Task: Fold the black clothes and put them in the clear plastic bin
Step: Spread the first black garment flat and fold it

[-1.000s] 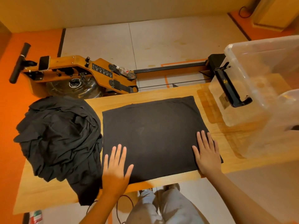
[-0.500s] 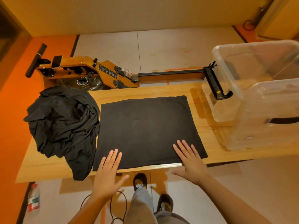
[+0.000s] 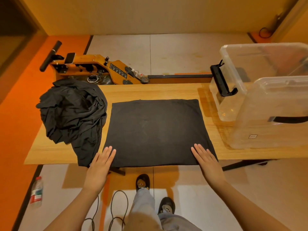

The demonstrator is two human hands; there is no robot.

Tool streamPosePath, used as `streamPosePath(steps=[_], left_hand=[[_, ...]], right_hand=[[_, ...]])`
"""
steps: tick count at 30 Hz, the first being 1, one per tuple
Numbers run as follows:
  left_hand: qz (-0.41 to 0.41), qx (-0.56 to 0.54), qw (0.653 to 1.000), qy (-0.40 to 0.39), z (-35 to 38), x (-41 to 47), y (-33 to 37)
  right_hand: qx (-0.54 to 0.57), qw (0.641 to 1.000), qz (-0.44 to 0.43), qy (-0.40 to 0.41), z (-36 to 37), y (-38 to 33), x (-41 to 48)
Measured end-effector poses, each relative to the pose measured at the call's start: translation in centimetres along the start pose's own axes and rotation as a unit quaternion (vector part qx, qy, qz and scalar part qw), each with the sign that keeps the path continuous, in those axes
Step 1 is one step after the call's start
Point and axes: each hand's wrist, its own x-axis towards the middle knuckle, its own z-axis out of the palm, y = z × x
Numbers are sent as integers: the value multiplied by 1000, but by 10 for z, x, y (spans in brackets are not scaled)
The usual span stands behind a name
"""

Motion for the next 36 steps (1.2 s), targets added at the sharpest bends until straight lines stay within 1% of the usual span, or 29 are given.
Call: streamPosePath(steps=[2,5,6,8,11,12,14,15,17,20,22,25,27,28,29,30,33,36], left_hand=[[6,-2,1000,-7,-4,-3,-2],[6,-15,1000,-27,-9,-6,-10],[1,-30,999,-31,-14,-6,-10],[-12,-81,996,-21,-25,-5,-9],[-73,-160,983,-50,-51,0,-8],[-79,-174,980,-51,-61,4,-9],[-92,-215,971,-46,-79,16,-17],[-112,-246,962,-43,-89,24,-21],[-142,-321,936,-3,-115,41,-28],[-159,-420,892,58,-154,62,-30],[-184,-488,850,77,-173,73,-33],[-226,-577,778,103,-197,87,-37],[-230,-623,738,124,-212,95,-39],[-230,-636,724,135,-220,98,-40],[-227,-640,719,146,-228,100,-41],[-224,-633,724,155,-233,102,-43],[-202,-607,750,169,-248,101,-42],[-163,-588,775,166,-261,95,-39]], right_hand=[[18,1000,-5,6,-4,4,-3],[79,997,9,4,-14,12,-6],[97,995,20,14,-19,14,-8],[144,988,53,8,-35,15,-7],[152,982,111,-29,-62,12,7],[159,979,121,-31,-72,12,14],[195,974,116,4,-89,15,29],[215,970,113,28,-98,17,37],[254,959,108,60,-118,20,53],[323,935,116,90,-152,22,75],[362,920,110,101,-174,24,88],[388,911,88,114,-207,26,102],[411,902,72,110,-229,27,110],[422,898,65,108,-240,28,113],[428,895,60,110,-249,28,115],[431,894,54,115,-259,28,116],[433,892,39,122,-284,30,117],[441,892,40,89,-300,37,113]])
